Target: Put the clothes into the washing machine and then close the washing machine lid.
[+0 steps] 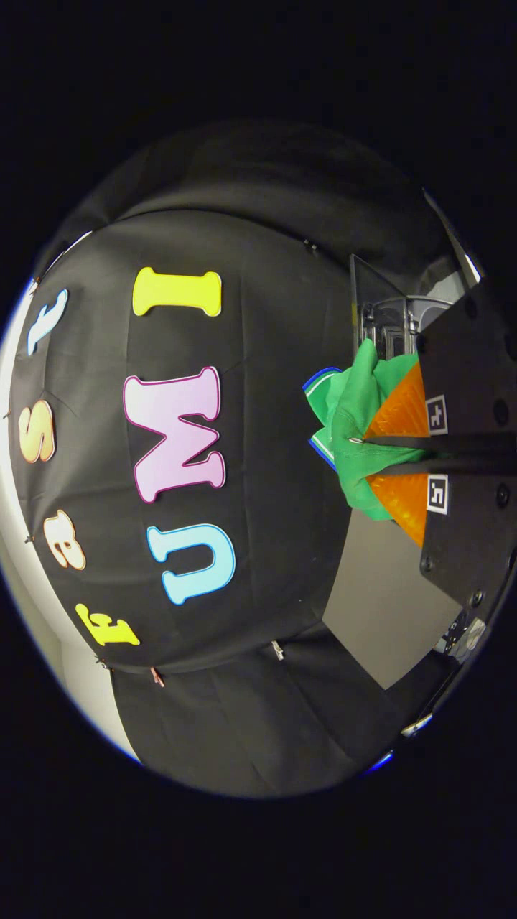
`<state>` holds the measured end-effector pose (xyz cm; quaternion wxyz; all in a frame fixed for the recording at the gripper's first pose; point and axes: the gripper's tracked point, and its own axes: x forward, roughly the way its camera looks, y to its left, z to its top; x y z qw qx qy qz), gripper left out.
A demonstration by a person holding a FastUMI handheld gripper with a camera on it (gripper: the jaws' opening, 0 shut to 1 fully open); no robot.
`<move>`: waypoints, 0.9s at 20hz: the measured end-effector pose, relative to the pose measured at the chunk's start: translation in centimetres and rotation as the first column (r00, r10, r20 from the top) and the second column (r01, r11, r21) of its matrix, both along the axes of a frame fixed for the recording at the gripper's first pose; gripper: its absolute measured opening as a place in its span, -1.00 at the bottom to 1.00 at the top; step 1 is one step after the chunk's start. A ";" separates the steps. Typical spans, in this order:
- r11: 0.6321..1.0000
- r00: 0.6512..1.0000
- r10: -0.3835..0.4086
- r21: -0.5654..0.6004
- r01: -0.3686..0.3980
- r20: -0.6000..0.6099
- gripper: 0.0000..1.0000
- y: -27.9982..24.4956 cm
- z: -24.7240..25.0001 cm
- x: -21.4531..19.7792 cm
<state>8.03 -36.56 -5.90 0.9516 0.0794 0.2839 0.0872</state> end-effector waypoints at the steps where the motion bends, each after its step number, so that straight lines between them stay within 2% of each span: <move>1: 1.000 1.000 0.015 0.001 -0.015 -0.001 -0.90 -0.9 -0.7 0.1; 7: 0.995 0.994 0.085 -0.040 -0.088 -0.074 -0.89 -4.6 -6.8 -0.4; 10: 0.999 0.994 0.050 -0.013 -0.052 -0.094 -0.89 -5.8 -9.8 0.2; 13: 0.997 0.970 -0.013 0.075 0.033 -0.245 -0.89 -5.9 -13.9 -1.2; 15: 0.998 0.966 -0.056 -0.002 0.058 -0.251 -0.89 -7.1 -16.6 -1.0; 18: 0.999 0.973 -0.038 -0.038 0.030 -0.228 -0.89 -7.1 -19.8 -1.7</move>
